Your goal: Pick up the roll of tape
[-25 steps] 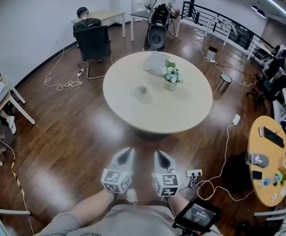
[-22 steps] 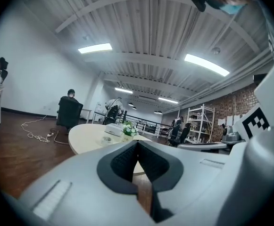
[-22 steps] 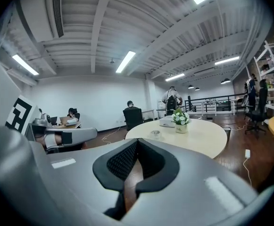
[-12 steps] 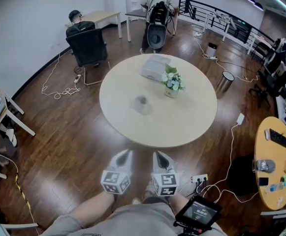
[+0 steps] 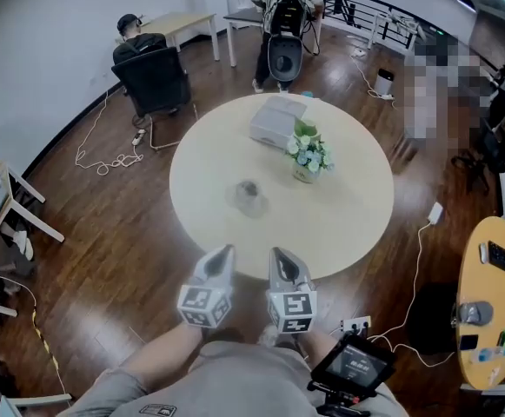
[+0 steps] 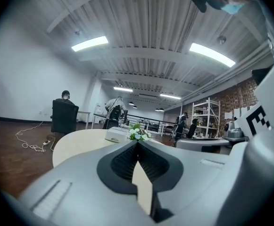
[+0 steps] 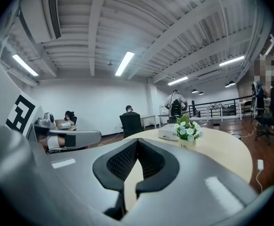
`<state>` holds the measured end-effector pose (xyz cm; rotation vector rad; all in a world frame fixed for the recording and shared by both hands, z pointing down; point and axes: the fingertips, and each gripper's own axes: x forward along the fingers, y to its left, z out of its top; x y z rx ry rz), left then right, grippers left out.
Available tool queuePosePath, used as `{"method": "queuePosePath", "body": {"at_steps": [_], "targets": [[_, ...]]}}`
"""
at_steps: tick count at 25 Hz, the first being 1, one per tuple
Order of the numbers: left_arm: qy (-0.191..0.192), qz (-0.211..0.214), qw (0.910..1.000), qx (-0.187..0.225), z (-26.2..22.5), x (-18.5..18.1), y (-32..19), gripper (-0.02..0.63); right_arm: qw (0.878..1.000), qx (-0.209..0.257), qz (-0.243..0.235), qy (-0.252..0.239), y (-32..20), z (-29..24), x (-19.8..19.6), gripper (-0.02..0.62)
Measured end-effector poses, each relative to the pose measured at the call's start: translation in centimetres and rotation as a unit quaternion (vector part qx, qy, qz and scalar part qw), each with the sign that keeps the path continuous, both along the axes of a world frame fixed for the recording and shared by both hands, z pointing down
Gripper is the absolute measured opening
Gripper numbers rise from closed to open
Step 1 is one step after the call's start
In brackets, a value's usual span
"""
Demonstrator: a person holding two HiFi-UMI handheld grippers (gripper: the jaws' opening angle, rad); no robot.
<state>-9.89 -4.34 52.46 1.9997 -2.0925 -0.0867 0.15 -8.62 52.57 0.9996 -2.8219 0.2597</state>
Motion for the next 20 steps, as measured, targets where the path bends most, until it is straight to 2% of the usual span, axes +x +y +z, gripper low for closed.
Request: {"method": "queuePosePath", "body": {"at_steps": [9, 14, 20], "targets": [[0.005, 0.021, 0.9997, -0.015, 1.1, -3.3, -5.6, 0.002, 0.999, -0.021, 0.032, 0.013, -5.1, 1.1, -2.8, 0.012], [0.012, 0.070, 0.9972, -0.022, 2.1, -6.5, -9.8, 0.002, 0.996, -0.021, 0.082, 0.027, -8.7, 1.4, -5.6, 0.012], [0.019, 0.139, 0.9892, -0.041, 3.5, -11.1, -14.1, 0.002, 0.986, -0.028, 0.160, 0.044, -11.5, 2.1, -8.8, 0.012]]}}
